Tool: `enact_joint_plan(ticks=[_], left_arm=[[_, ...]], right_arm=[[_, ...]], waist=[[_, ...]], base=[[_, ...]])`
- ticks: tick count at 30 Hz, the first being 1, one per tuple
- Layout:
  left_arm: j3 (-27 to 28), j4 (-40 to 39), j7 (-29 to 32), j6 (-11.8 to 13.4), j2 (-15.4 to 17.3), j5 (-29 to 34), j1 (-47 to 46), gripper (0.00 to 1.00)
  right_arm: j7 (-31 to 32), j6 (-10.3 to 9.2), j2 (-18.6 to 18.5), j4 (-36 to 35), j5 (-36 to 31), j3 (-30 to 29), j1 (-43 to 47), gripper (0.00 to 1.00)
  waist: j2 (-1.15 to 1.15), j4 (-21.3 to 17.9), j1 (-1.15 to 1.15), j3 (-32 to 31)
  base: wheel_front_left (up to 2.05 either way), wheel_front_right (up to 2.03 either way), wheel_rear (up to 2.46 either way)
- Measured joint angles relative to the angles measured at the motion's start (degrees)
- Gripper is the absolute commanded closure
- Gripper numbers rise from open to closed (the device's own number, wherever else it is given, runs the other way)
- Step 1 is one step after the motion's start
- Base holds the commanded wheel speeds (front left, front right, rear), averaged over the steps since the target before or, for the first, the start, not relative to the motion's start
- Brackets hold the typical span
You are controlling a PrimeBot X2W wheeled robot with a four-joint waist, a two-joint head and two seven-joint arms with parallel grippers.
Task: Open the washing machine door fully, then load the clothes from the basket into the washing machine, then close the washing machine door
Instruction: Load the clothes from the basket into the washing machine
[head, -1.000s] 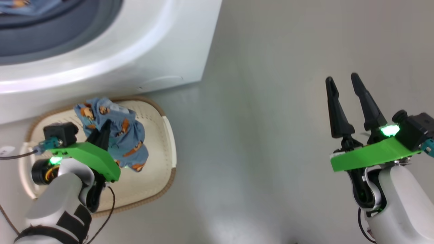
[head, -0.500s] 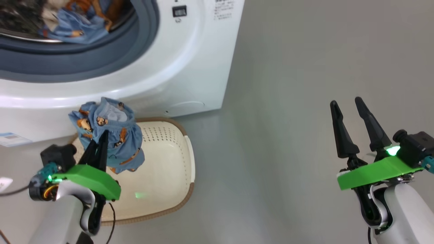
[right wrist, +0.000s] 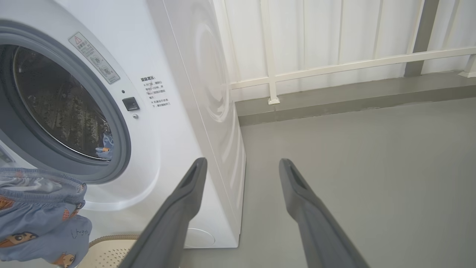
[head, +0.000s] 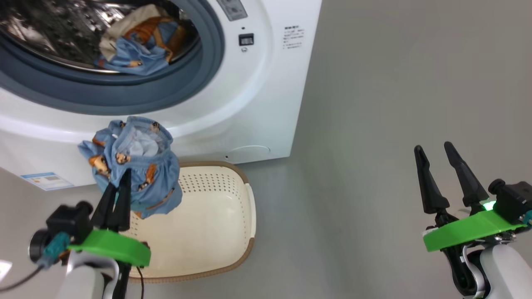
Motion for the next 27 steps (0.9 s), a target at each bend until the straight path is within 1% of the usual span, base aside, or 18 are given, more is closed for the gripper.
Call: enact_joint_plan(ticks=[11,17,21,27], left_arm=[[5.4,-8.5,0.0,-0.1,-2.5,4.7,7.1,1.0],[7.9,-12.4,0.0,-0.7,-4.3,6.2,9.4,1.0],[9.0,-13.6,0.0,-0.9,-5.4,6.7,9.9,1.0],[9.9,-14.0,0.0,-1.4,-6.2,7.6,10.1,1.0]], right_arm=[[0.0,0.0,-0.6,0.0,-0.4,-0.3,1.9,0.0],[0.0,0.0,-0.8,-0.2,-0.4,-0.7,2.0,0.0],[0.0,0.0,-1.0,-0.3,-0.4,-0.8,2.0,0.0],[0.0,0.0,-1.0,-0.6,-0.4,-0.8,2.0,0.0]], waist=[[0.0,2.2,0.0,-2.0],[0.0,2.9,0.01,-2.2],[0.0,3.1,0.01,-2.1],[0.0,3.0,0.01,-1.6]], base=[[0.0,0.0,0.0],[0.0,0.0,0.0],[0.0,0.0,0.0],[0.0,0.0,0.0]])
